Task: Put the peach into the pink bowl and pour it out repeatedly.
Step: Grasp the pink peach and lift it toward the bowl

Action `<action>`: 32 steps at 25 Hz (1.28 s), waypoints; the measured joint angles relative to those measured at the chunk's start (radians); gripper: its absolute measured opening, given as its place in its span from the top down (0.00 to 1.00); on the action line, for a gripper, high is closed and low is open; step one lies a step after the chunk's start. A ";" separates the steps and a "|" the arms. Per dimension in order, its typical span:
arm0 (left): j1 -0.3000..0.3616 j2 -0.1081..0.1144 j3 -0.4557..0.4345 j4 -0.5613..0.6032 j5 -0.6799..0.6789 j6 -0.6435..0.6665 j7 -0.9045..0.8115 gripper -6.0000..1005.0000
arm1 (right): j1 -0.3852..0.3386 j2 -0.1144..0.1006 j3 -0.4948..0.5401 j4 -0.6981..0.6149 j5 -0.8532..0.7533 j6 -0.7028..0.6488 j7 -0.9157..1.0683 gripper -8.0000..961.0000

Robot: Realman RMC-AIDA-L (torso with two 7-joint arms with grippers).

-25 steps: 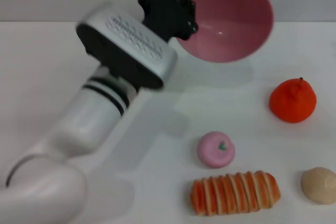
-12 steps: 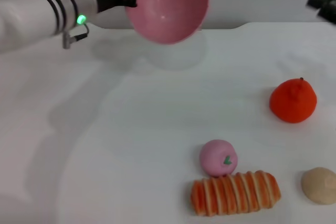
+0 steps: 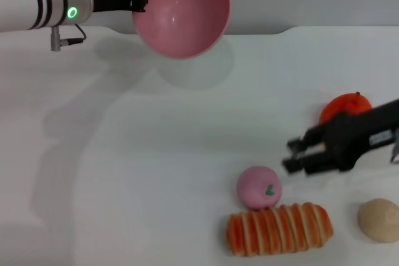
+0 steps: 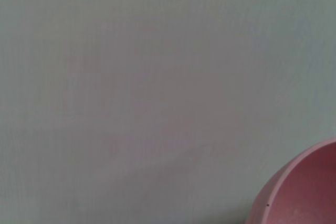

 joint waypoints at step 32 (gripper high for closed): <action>0.007 -0.006 0.050 -0.005 0.016 0.000 -0.003 0.95 | 0.120 0.030 -0.351 0.236 -0.053 0.348 0.030 0.72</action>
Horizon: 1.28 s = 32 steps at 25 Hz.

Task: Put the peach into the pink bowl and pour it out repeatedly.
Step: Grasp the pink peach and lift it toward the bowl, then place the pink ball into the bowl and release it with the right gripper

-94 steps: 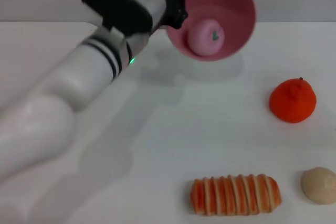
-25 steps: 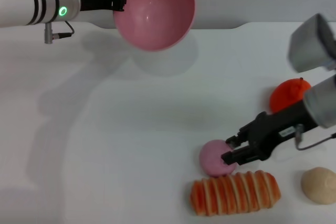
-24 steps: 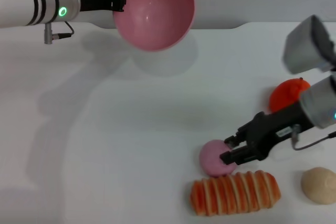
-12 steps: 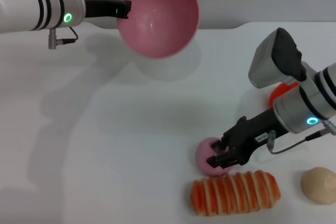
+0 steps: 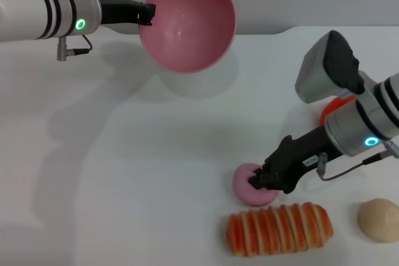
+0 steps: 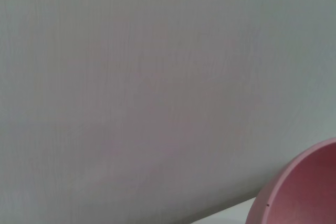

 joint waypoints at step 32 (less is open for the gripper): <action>-0.005 -0.008 0.225 0.055 -0.011 0.114 -0.090 0.95 | -0.078 -0.008 0.192 -0.533 0.201 -0.044 0.004 0.84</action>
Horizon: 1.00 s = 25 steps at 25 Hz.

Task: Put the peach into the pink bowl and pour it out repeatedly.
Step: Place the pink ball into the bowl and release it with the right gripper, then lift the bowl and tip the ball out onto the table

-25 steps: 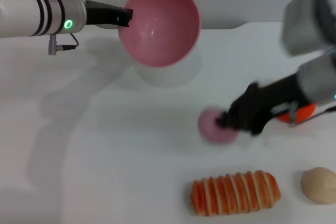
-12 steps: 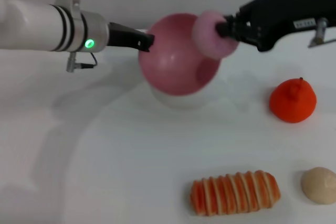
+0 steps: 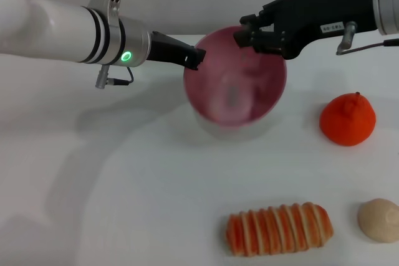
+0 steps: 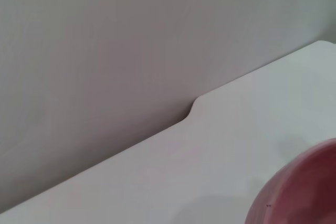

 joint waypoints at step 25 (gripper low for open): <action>0.168 -0.001 0.490 0.228 0.012 -0.593 0.194 0.95 | -0.252 -0.003 0.470 0.417 0.608 0.241 -0.634 0.41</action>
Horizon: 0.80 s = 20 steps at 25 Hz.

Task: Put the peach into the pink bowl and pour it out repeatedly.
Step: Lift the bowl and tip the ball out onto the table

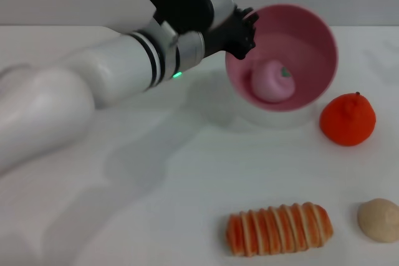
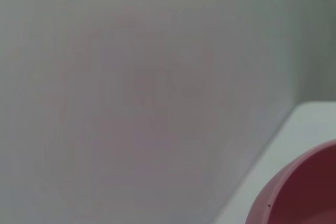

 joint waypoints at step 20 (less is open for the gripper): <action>0.120 -0.003 0.486 -0.150 0.053 -1.016 0.215 0.95 | -0.024 -0.001 0.135 0.114 0.020 0.013 -0.063 0.41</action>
